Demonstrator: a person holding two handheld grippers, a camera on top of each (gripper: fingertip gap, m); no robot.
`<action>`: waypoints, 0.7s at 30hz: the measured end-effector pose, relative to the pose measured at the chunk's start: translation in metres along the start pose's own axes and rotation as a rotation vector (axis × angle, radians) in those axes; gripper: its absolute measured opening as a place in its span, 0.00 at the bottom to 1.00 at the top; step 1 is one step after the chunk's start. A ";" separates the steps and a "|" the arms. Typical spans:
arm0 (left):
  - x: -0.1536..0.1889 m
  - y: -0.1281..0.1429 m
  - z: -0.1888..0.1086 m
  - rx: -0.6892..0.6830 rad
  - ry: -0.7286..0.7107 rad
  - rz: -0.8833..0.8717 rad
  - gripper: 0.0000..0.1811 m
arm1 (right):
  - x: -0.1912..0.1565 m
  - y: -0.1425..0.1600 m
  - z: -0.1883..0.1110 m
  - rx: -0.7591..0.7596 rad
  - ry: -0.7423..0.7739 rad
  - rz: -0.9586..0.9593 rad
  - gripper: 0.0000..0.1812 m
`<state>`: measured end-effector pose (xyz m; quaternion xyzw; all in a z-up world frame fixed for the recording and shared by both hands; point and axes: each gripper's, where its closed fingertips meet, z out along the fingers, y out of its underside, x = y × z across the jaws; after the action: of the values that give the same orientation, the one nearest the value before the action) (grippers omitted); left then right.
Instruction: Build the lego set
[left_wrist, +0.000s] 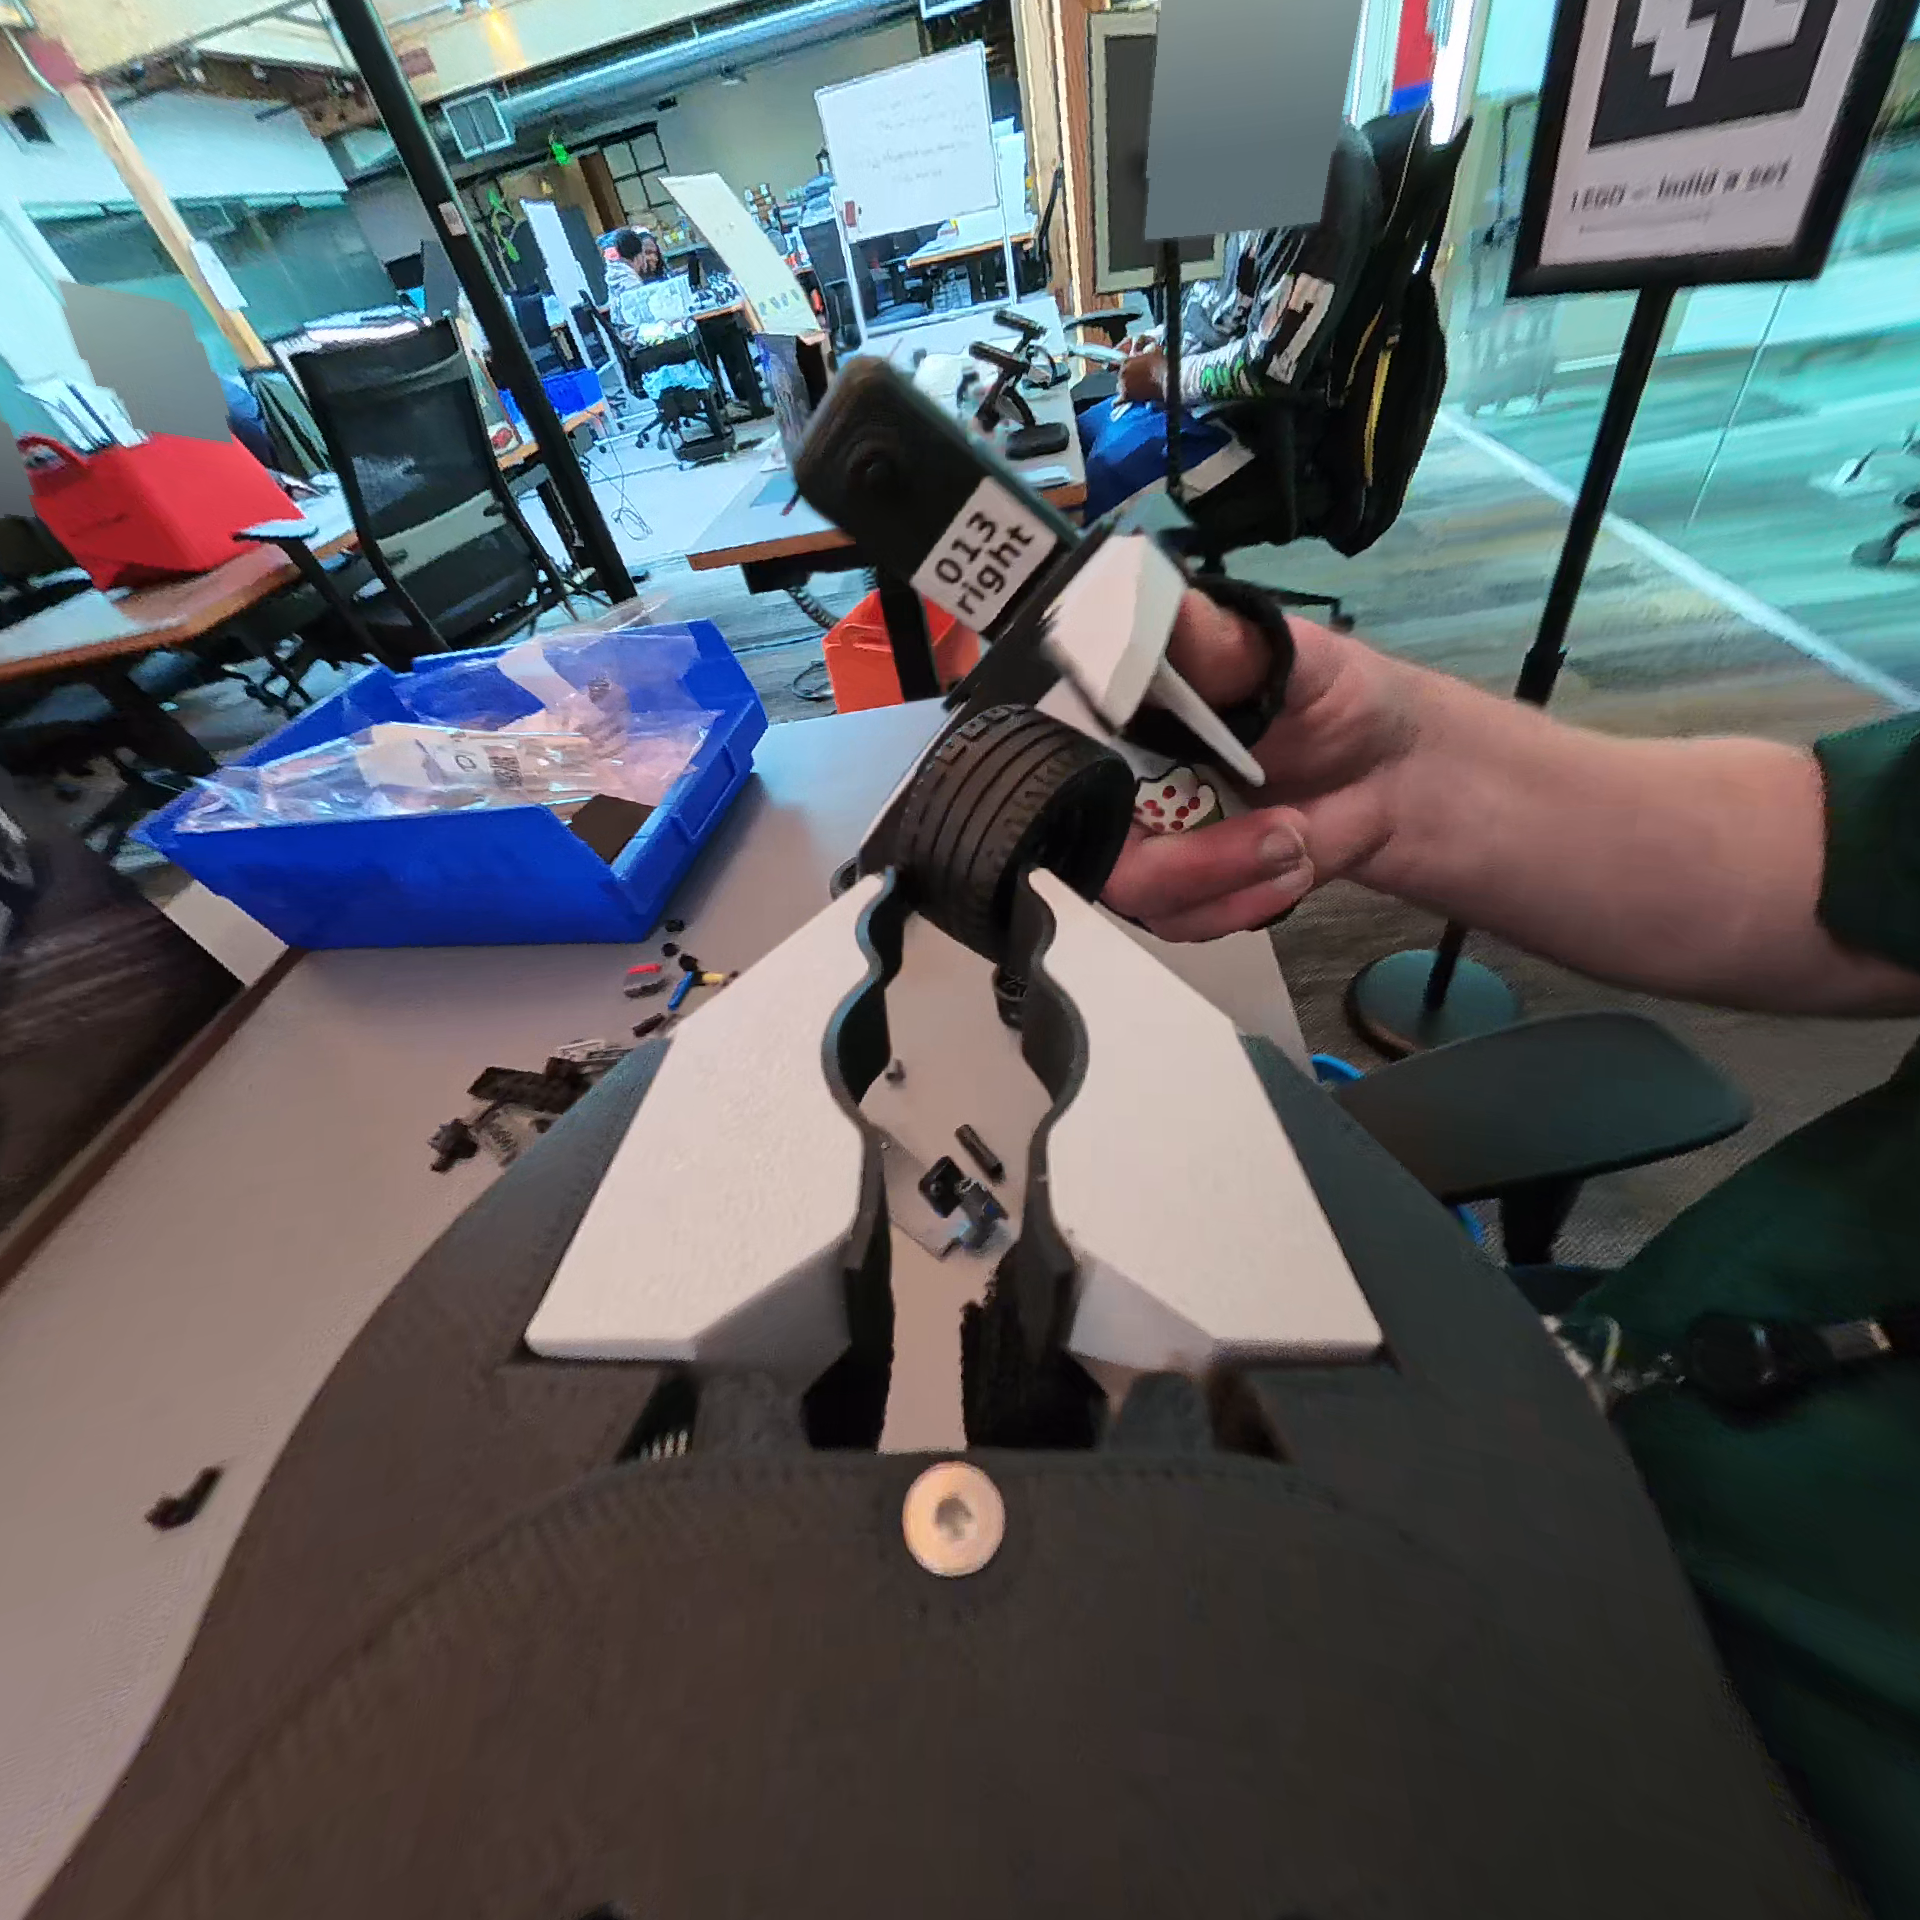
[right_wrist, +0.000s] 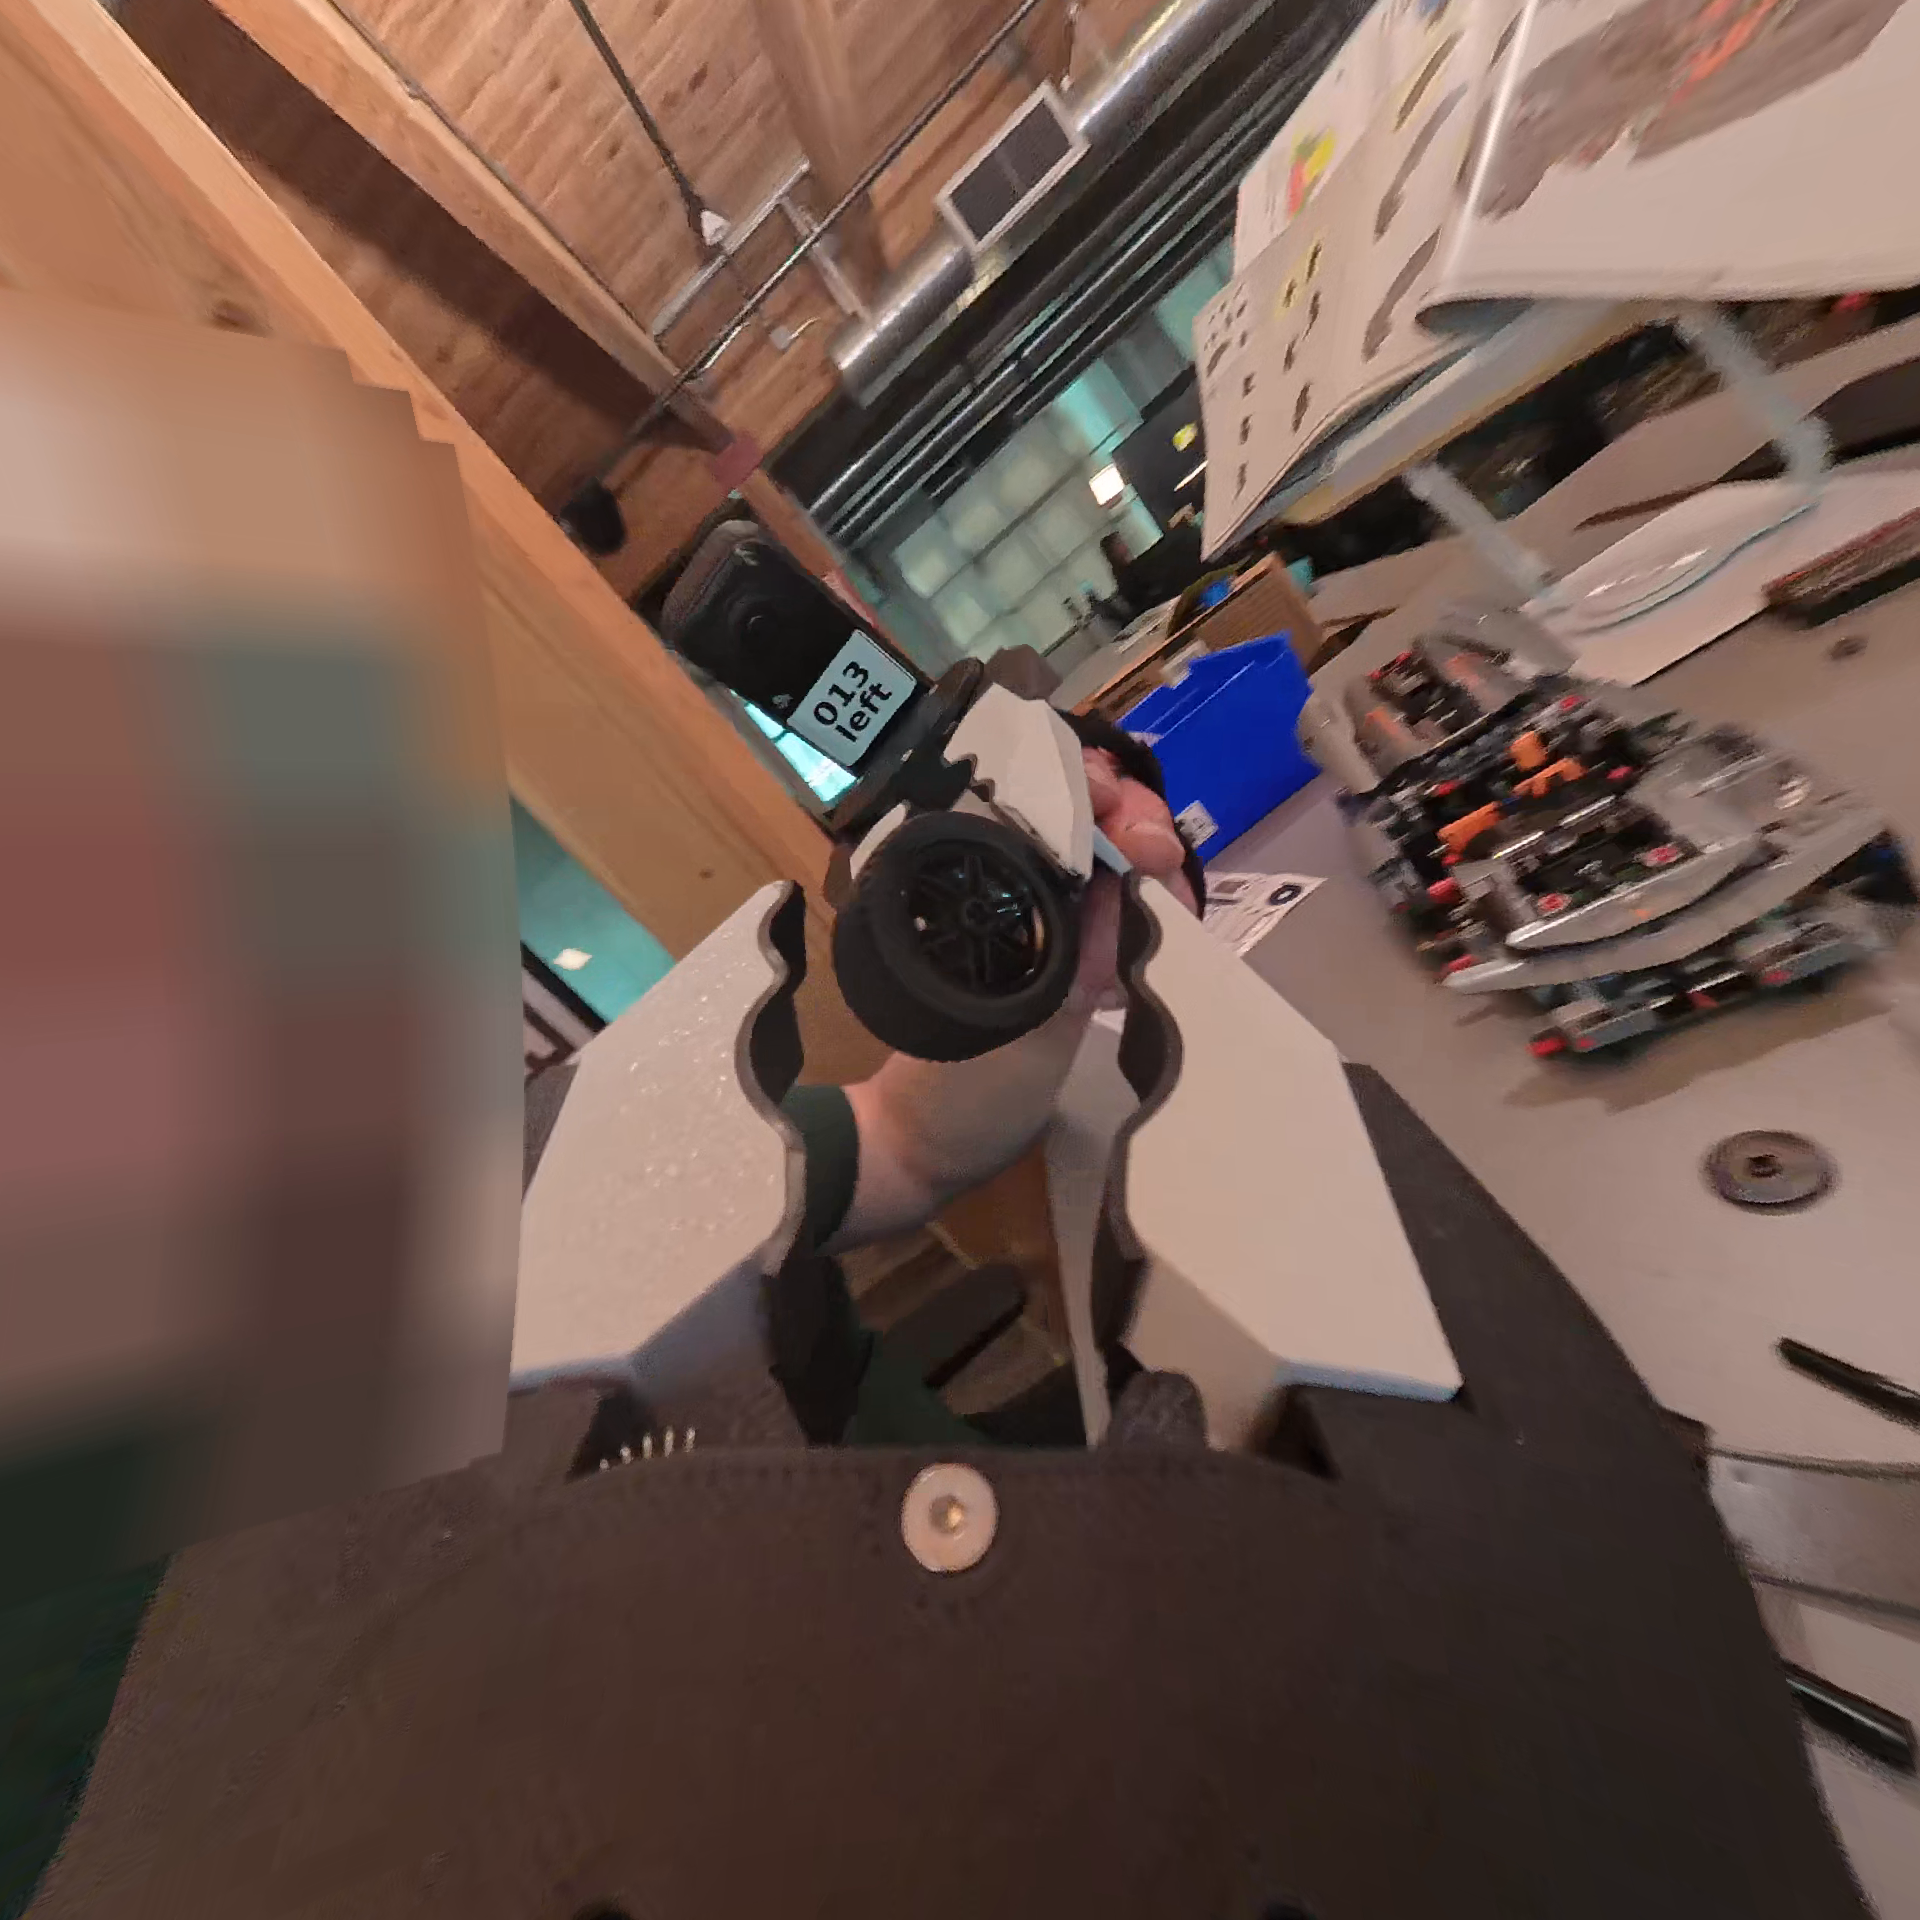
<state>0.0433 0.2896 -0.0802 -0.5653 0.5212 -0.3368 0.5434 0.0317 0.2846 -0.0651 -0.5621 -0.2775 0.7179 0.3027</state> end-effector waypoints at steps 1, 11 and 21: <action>-0.002 0.000 0.002 0.008 0.003 -0.031 0.10 | 0.000 -0.003 -0.003 0.013 0.033 -0.041 0.34; -0.019 0.005 0.021 -0.004 -0.039 -0.221 0.10 | 0.019 -0.017 -0.032 -0.062 0.620 -0.660 0.21; -0.027 0.004 0.039 -0.055 -0.180 -0.167 0.09 | 0.029 -0.023 -0.046 -0.054 0.744 -0.728 0.12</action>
<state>0.0731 0.3265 -0.0863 -0.6492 0.4304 -0.3146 0.5424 0.0738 0.3238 -0.0766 -0.6539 -0.3471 0.3106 0.5962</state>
